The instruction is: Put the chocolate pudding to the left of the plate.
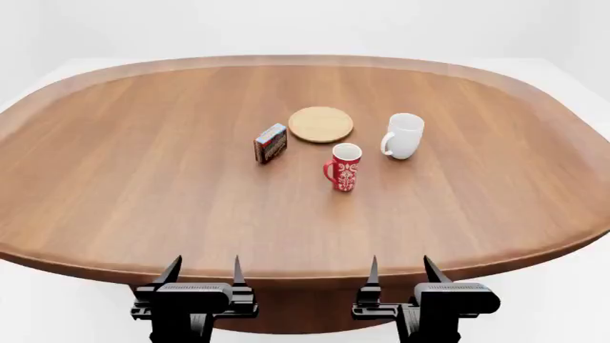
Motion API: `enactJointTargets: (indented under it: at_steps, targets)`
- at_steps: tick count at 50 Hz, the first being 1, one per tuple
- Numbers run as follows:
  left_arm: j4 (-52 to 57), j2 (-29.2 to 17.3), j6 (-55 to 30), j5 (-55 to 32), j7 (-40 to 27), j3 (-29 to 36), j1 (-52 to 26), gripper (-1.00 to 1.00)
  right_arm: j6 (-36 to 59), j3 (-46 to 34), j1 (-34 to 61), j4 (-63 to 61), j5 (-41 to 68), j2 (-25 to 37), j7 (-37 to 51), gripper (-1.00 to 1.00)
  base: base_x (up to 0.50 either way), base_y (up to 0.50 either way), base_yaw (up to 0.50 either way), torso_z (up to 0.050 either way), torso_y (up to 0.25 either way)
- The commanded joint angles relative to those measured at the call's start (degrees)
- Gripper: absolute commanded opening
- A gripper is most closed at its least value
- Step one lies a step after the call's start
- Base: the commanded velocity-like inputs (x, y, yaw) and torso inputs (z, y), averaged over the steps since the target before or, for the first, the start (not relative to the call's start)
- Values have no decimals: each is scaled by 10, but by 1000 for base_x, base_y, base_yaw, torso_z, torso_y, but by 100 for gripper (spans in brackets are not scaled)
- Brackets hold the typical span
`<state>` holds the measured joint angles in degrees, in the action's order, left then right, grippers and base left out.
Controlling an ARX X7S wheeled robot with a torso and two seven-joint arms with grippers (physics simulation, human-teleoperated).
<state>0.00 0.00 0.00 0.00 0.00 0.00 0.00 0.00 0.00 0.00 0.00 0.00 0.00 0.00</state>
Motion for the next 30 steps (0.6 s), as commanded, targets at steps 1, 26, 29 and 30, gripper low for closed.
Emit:
enactJointTargets:
  at_steps: [1, 26, 29, 30]
  targets:
    - [0, -9, 0, -9, -10, 10, 0, 100, 2, -11, 0, 0, 9, 9, 11, 100, 0, 0, 0, 0, 0]
    - [-2, -40, 6, -37, -43, 48, -2, 100, 12, -44, 6, 1, 45, 39, 50, 100, 0, 245, 0, 0, 0]
    - [0, -42, 4, -40, -45, 50, -1, 100, 11, -46, 7, 3, 48, 41, 52, 100, 0, 500, 0, 0, 0]
    - [0, -43, 4, -40, -46, 51, -1, 100, 10, -47, 7, 3, 48, 41, 53, 100, 0, 500, 0, 0, 0]
